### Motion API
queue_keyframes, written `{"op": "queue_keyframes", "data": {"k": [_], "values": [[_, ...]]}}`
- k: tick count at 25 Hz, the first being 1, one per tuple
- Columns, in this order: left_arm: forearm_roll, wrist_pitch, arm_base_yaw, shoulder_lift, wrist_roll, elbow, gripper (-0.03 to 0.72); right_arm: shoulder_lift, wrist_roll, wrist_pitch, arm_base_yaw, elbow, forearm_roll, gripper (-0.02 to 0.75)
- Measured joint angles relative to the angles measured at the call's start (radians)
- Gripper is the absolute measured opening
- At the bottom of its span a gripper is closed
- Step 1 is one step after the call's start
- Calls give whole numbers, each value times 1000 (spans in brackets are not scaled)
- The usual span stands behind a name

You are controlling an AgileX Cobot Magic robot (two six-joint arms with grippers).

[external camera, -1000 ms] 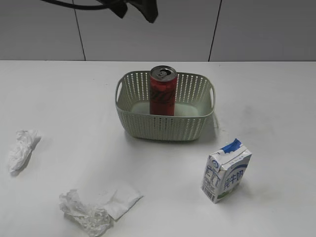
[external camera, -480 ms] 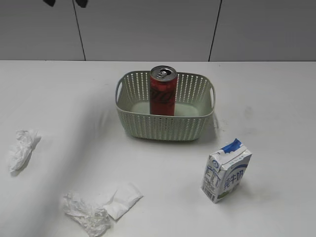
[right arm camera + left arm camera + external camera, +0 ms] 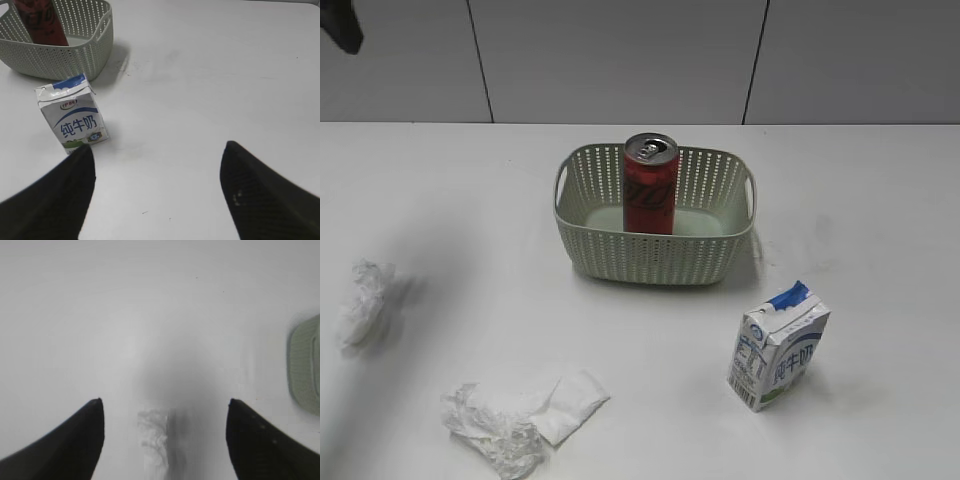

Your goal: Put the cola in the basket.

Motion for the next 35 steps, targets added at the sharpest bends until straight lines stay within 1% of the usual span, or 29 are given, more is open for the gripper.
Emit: {"op": "queue_keyframes", "data": {"k": [5, 13, 23, 27, 31, 35], "values": [[26, -1, 33, -165, 6, 204, 574, 0, 0, 0, 0, 0, 0, 590], [25, -11, 33, -458, 11, 578, 574, 0, 0, 0, 0, 0, 0, 590], [18, -67, 33, -764, 11, 983, 568, 0, 0, 0, 0, 0, 0, 590], [5, -84, 33, -876, 11, 1098, 566, 0, 0, 0, 0, 0, 0, 590], [-1, -110, 33, -985, 2, 1186, 566, 0, 0, 0, 0, 0, 0, 590], [-1, -121, 33, -1090, -20, 1214, 566, 0, 0, 0, 0, 0, 0, 590]]}}
